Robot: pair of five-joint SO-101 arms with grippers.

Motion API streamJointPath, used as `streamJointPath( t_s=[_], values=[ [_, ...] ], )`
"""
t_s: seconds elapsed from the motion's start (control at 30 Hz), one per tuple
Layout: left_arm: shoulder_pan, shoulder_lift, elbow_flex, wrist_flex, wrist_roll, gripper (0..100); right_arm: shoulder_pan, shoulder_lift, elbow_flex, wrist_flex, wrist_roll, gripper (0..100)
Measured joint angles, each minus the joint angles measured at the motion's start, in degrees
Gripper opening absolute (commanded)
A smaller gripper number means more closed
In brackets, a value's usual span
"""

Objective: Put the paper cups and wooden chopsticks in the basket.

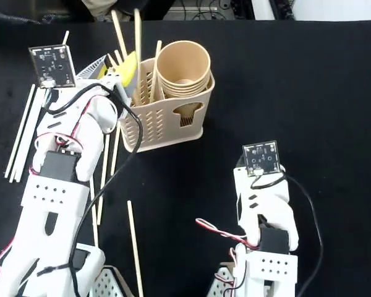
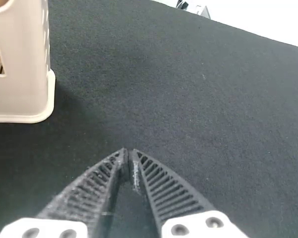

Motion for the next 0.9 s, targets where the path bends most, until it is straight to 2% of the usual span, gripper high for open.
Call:
streamJointPath(
  t_s=[0.23, 0.4, 0.47, 0.57, 0.73, 0.9],
  values=[
    [-0.18, 0.00, -0.09, 0.26, 0.00, 20, 0.00, 0.00, 0.00, 0.00, 0.00, 1.3],
    [-6.07, 0.00, -0.53, 2.20, 0.44, 20, 0.00, 0.00, 0.00, 0.00, 0.00, 1.3],
    [-9.76, 0.62, -3.96, 6.42, 0.53, 20, 0.00, 0.00, 0.00, 0.00, 0.00, 1.3],
    [-14.68, 3.60, -12.31, 16.88, 0.53, 20, 0.00, 0.00, 0.00, 0.00, 0.00, 1.3],
    [-20.48, 16.53, -26.55, 34.11, 0.18, 20, 0.00, 0.00, 0.00, 0.00, 0.00, 1.3],
    [-26.37, 36.57, -38.07, 42.46, -7.91, 20, 0.00, 0.00, 0.00, 0.00, 0.00, 1.3]
  ],
)
